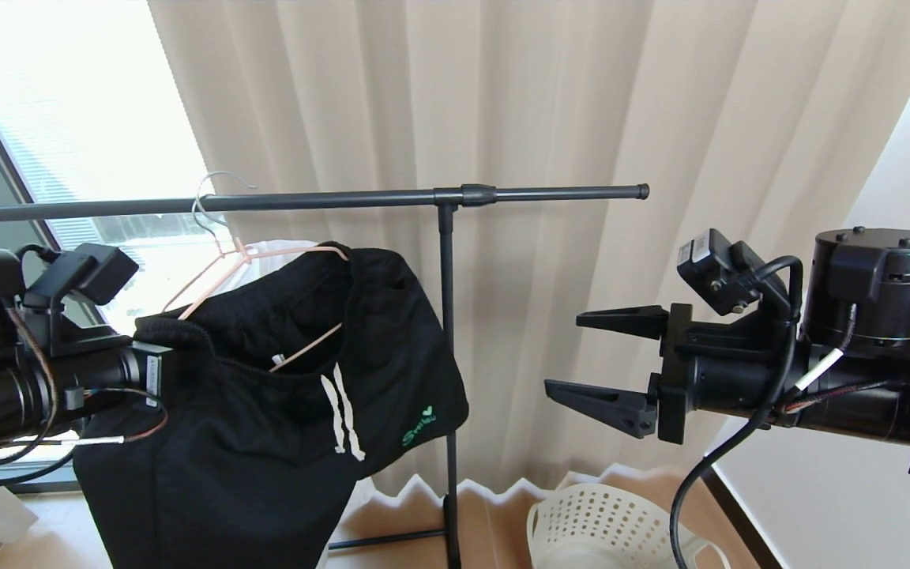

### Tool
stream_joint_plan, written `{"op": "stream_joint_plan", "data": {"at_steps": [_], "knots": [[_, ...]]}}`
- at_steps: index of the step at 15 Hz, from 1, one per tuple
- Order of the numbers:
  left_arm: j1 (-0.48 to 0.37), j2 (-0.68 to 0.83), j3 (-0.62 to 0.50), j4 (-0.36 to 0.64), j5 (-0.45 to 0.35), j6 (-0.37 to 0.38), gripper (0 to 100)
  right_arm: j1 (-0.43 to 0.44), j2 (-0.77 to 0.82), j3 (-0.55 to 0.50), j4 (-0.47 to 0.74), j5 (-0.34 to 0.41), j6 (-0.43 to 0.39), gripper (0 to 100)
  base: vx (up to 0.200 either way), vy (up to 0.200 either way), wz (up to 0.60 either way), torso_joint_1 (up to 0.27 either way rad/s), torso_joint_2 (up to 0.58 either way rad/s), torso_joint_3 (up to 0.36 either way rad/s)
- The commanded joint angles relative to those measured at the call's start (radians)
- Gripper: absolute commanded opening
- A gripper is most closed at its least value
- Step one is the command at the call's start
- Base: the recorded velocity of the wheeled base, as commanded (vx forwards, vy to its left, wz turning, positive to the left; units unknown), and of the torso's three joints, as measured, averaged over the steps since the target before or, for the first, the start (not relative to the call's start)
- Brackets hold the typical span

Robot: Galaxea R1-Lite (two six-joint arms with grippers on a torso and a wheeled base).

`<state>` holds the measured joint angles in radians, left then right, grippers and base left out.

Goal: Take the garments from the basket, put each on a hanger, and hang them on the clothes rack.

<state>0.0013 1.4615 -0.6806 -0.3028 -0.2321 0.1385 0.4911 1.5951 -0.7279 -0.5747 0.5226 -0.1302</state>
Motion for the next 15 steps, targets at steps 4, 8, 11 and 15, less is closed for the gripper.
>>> {"op": "stream_joint_plan", "data": {"at_steps": [4,8,11,15], "knots": [[-0.056,0.158,-0.158,0.002,0.083,-0.079,0,0.003,-0.007,0.001,-0.001,-0.006,-0.002,100,0.000,0.000,0.00,0.000,0.00,0.000],[-0.083,0.252,-0.244,0.001,0.083,-0.103,0,0.001,-0.023,0.005,-0.001,-0.015,-0.005,100,0.000,0.000,0.00,0.000,0.00,0.000],[-0.096,0.324,-0.293,0.001,0.085,-0.131,0,0.003,-0.024,0.002,-0.001,-0.015,-0.006,100,0.000,0.000,0.00,0.000,0.00,0.000],[-0.109,0.372,-0.336,0.001,0.102,-0.143,0,0.003,-0.023,0.001,-0.001,-0.015,-0.006,100,0.000,0.000,0.00,0.000,0.00,0.000]]}}
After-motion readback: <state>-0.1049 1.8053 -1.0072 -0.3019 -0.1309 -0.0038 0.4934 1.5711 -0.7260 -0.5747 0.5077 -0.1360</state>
